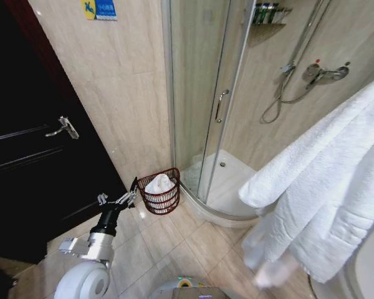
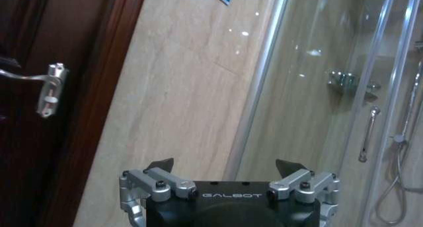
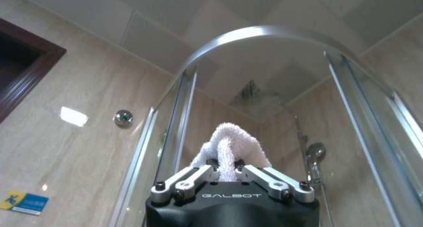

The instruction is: Discard the used towel into the hamper.

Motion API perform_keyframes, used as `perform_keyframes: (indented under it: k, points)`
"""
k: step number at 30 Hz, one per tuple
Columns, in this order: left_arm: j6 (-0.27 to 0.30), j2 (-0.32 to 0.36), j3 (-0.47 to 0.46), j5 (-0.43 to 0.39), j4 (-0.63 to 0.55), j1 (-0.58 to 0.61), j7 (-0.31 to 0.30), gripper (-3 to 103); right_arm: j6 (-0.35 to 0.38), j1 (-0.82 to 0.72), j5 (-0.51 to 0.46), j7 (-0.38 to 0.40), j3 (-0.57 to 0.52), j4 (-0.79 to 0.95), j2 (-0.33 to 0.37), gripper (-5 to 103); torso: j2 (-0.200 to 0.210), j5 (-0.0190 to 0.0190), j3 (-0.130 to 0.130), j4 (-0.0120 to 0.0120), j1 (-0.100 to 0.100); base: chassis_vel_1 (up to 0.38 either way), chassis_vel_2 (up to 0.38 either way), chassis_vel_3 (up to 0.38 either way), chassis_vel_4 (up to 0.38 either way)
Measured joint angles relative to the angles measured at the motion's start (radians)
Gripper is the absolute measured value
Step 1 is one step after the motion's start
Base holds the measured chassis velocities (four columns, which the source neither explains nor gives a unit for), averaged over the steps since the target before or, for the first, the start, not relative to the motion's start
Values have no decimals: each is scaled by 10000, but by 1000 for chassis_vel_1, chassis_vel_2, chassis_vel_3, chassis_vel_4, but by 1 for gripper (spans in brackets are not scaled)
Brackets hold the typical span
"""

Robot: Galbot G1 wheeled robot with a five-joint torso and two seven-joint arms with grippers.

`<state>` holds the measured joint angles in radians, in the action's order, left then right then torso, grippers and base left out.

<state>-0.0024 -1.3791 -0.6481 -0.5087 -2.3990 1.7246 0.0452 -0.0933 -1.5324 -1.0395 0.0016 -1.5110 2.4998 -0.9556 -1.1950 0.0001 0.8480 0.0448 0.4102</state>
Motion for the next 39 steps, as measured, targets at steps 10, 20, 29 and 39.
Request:
perform_keyframes:
  k: [10,20,29,39]
  points:
    - [0,0,0,0,0,0,0,100,-37,10,77,-118,223,2,57,7,206,1,-113,0,-87,79,59,47,59]
    - [0,0,0,0,0,0,0,100,-97,150,-281,-198,290,3,380,7,363,0,-196,0,-163,104,107,123,109]
    - [0,0,0,0,0,1,0,100,-98,206,-284,-307,328,3,389,7,466,1,-253,2,-208,135,126,123,123]
    - [0,0,0,0,0,1,0,100,-115,194,-317,-356,271,4,396,7,468,-2,-254,4,-208,91,94,97,96]
